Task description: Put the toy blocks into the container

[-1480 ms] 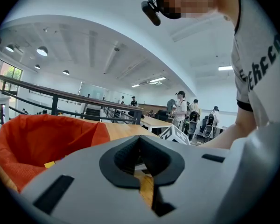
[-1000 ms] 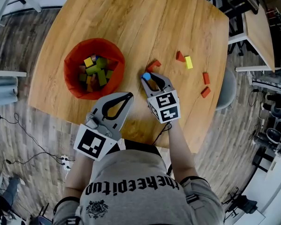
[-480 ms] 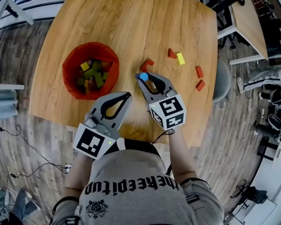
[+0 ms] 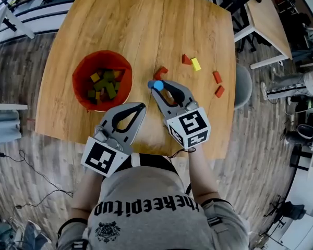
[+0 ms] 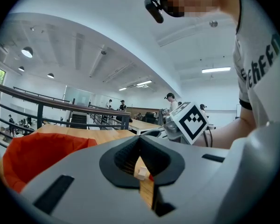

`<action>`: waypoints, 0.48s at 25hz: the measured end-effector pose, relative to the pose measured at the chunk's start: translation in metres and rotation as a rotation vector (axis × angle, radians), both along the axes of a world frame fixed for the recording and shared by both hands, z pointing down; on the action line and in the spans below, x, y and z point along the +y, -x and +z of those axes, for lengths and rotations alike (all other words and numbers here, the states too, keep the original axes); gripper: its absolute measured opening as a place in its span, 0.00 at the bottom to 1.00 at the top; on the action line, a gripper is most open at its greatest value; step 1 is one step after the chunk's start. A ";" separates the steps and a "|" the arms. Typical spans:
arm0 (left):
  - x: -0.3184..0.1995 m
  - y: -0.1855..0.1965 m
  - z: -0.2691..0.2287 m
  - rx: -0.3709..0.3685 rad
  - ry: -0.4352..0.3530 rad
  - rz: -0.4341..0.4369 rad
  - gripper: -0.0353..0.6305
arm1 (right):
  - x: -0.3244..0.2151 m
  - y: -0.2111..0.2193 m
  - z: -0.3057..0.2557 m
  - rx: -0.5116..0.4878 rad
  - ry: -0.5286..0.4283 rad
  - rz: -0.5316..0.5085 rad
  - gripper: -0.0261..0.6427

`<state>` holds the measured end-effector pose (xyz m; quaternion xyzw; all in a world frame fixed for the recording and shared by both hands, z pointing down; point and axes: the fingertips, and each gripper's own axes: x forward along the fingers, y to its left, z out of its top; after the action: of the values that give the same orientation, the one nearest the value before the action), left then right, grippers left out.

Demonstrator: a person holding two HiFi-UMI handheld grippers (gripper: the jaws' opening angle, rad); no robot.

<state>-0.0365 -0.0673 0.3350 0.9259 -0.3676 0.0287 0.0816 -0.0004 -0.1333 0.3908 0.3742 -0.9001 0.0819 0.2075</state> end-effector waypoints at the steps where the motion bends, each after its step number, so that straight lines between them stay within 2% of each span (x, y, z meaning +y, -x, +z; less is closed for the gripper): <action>1: 0.001 0.001 -0.001 0.002 -0.002 -0.001 0.07 | 0.001 0.002 -0.005 -0.002 -0.011 -0.002 0.23; 12: 0.008 0.025 -0.011 0.010 -0.034 -0.056 0.07 | 0.005 0.039 -0.064 -0.064 -0.141 -0.077 0.23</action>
<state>-0.0615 -0.0595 0.3238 0.9168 -0.3933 0.0154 0.0682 -0.0396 -0.1287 0.3268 0.3504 -0.9234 0.0224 0.1550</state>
